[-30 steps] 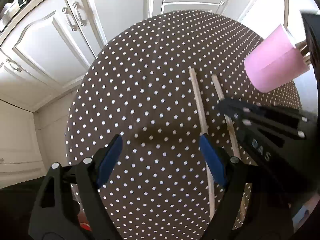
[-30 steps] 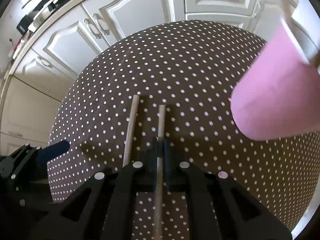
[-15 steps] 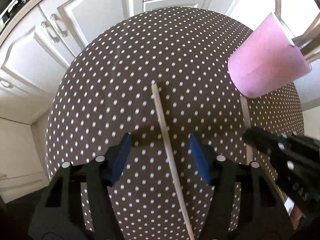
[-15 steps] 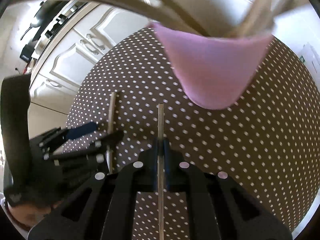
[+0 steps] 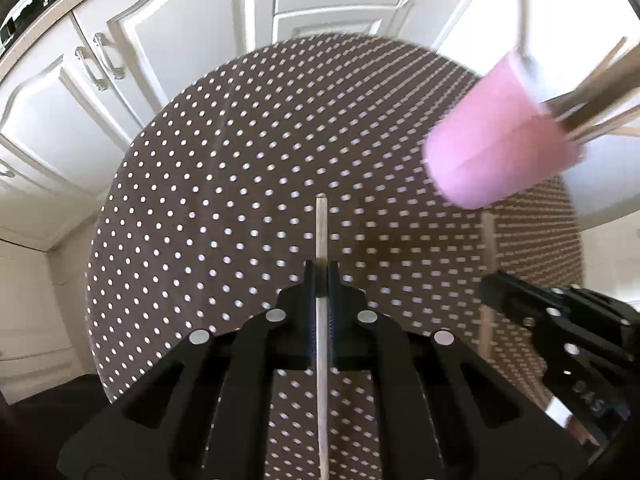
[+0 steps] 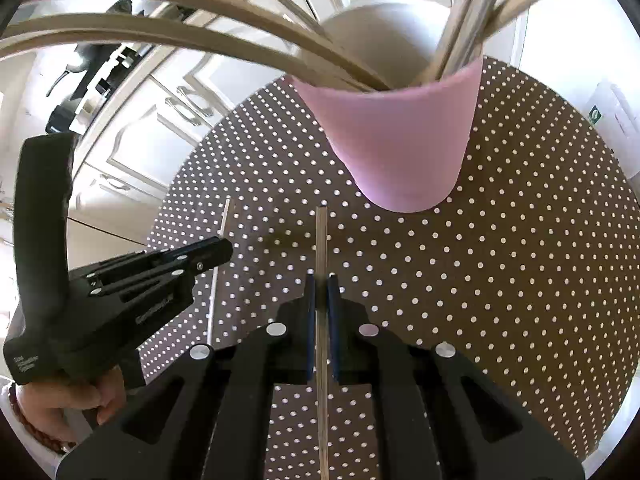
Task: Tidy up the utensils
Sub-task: 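Lift both held chopsticks upright and carry them above the pink cup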
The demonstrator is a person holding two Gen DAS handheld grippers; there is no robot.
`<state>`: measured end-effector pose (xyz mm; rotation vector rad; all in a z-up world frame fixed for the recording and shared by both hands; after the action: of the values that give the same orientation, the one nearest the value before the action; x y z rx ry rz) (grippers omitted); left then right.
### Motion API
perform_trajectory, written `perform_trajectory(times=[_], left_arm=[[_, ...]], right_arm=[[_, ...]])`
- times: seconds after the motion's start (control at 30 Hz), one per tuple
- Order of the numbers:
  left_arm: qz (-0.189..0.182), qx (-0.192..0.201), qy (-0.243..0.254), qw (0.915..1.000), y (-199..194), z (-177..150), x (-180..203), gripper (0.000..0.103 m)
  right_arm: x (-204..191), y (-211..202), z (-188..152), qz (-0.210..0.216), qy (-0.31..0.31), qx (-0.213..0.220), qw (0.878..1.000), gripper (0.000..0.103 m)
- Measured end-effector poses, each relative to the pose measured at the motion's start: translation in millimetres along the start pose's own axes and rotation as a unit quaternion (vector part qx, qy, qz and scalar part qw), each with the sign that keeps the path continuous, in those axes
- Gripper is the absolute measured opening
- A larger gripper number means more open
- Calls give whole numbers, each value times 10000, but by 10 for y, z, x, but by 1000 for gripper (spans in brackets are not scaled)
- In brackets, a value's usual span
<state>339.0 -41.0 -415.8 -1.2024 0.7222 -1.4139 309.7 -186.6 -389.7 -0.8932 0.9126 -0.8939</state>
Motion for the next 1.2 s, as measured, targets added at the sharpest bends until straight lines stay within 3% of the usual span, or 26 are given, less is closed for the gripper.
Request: perform_trajectory(times=[0.17,0.4,0.7,1.2], left_arm=[[-151,433,107,9989,-379,-41,110,6],[-401,989,248,9940,-937,-141,274,5],[-651,1723,700,9804,-1681,-288,486,5],[-849,2359,1426,9575,-2400,-435,950,5]], right_arm=[[-71,-280,6,42,20,361,9993,4],[-192,-882,-5,67,50,1206,9927,4],[-447,-1438,-117,-41,105,1948,9808,4],[-550,-2110,-248,-334,25,2709,9620,4]])
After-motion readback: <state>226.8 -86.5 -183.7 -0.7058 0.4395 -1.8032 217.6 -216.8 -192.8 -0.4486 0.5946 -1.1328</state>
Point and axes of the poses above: each gripper's, at about its wrist camera, not at the fingertips, and y roughly the way its jaws point, x to its right, z to its top, the point moved 4 cm from there along y, roughly the way its jaws point, and after that the axes turned 6 degrees about -z, right-handed, at the moved point
